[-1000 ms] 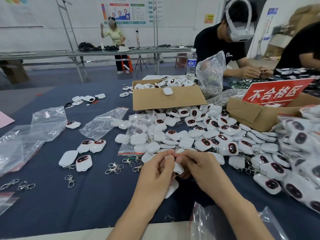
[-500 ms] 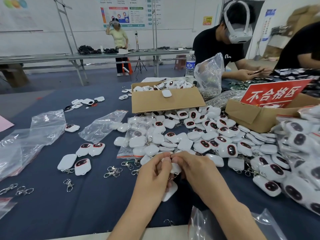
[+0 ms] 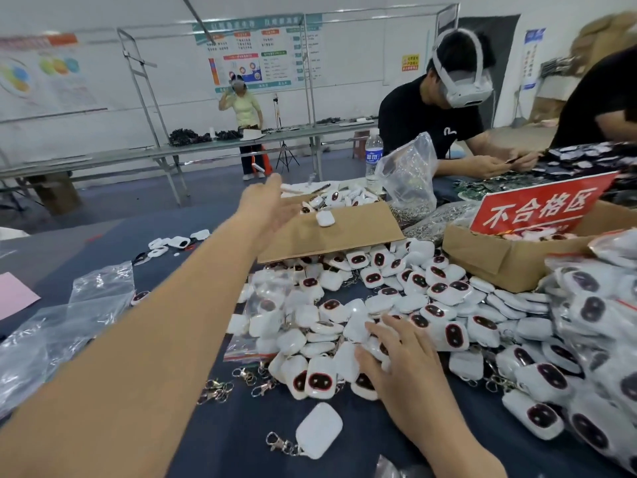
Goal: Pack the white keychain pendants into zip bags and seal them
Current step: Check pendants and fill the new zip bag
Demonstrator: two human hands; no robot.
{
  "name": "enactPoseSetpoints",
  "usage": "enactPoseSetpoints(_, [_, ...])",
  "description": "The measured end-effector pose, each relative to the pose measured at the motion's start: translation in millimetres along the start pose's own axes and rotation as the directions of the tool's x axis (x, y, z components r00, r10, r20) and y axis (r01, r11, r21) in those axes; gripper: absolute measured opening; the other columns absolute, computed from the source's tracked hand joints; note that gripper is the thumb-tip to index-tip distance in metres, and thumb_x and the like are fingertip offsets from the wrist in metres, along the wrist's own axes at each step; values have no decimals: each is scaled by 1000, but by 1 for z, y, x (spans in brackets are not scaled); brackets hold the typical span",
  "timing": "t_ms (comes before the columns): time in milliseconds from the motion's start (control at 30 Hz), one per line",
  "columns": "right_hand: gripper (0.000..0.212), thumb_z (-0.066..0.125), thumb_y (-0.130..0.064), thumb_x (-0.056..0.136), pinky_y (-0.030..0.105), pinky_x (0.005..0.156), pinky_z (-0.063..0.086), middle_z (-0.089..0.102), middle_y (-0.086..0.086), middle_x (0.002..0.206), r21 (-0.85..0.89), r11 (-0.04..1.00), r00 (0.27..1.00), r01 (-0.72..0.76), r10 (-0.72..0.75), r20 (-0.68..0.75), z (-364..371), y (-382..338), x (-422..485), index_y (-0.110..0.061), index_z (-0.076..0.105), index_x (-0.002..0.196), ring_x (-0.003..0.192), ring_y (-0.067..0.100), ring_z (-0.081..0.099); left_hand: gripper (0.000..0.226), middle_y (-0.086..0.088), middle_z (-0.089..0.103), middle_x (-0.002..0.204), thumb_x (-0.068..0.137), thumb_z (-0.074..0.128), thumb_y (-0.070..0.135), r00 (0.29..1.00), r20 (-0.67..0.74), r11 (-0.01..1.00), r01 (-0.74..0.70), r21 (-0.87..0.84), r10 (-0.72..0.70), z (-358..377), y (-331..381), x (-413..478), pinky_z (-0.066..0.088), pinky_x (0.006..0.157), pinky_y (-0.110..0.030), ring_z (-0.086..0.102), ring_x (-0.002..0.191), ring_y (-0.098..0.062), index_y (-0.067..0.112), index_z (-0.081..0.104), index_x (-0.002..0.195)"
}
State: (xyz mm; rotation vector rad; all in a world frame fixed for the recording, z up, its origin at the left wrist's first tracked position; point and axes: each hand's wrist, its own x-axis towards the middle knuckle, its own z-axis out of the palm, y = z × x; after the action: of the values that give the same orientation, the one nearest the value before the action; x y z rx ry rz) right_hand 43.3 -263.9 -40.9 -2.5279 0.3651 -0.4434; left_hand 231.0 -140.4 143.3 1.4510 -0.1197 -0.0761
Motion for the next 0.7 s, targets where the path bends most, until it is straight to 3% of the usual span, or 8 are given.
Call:
enactPoseSetpoints(133, [47,46,-48,102,28,124,14,31,-19,156,62,998,999,32,-32,-5,-3,6,1,-36,43,147,147,6,14,45,-7,63,111,105,45,20,998,-24,975,-55,215,61,-12,-31,-10,53,89,-37,60,85,-16,7,43,149])
enactPoseSetpoints(233, [41,50,-39,103,20,120,15,38,-19,150,84,994,997,73,-71,-24,-3,8,2,-33,48,144,141,5,20,38,16,62,109,104,47,37,972,132,784,-235,574,194,-33,-92,-65,50,72,-17,63,90,1,37,43,143])
enactPoseSetpoints(300, [35,52,-30,103,14,114,18,47,-16,143,89,990,992,111,-105,-71,-3,8,2,-30,55,138,135,6,30,35,30,58,111,103,45,46,951,236,722,-305,622,199,-47,-124,-111,45,69,-3,58,94,16,46,44,137])
enactPoseSetpoints(333, [32,53,-26,103,13,111,22,51,-15,139,97,988,989,122,-113,-94,-3,8,2,-29,59,134,131,7,34,35,33,56,116,101,45,50,937,280,712,-342,614,209,-52,-137,-131,41,77,0,55,101,18,47,45,136])
enactPoseSetpoints(433, [28,56,-20,101,21,106,37,57,-17,126,144,981,986,127,-109,-130,-2,7,0,-29,65,126,124,9,41,46,39,42,133,93,35,66,885,391,505,-466,727,253,-55,-165,-170,24,109,-9,35,130,12,50,41,136])
enactPoseSetpoints(533, [27,57,-18,100,23,103,40,60,-15,118,135,981,981,142,-122,-149,-2,5,-1,-28,68,122,119,10,42,67,18,25,157,90,24,69,871,427,218,-478,851,242,-49,-176,-178,3,120,-23,19,147,-7,40,33,150])
enactPoseSetpoints(600, [26,58,-16,99,23,100,42,60,-16,113,126,980,978,153,-132,-162,-2,3,-2,-27,70,120,116,10,43,62,5,34,158,93,47,60,881,392,151,-440,885,265,-49,-174,-175,12,120,-30,31,147,-18,33,43,148])
enactPoseSetpoints(700, [26,59,-17,99,30,97,47,58,-19,108,128,978,976,164,-142,-166,-4,2,-4,-27,70,120,112,9,41,45,0,59,138,86,72,44,862,363,169,-441,881,354,-55,-174,-169,39,110,-41,55,130,-26,28,65,127])
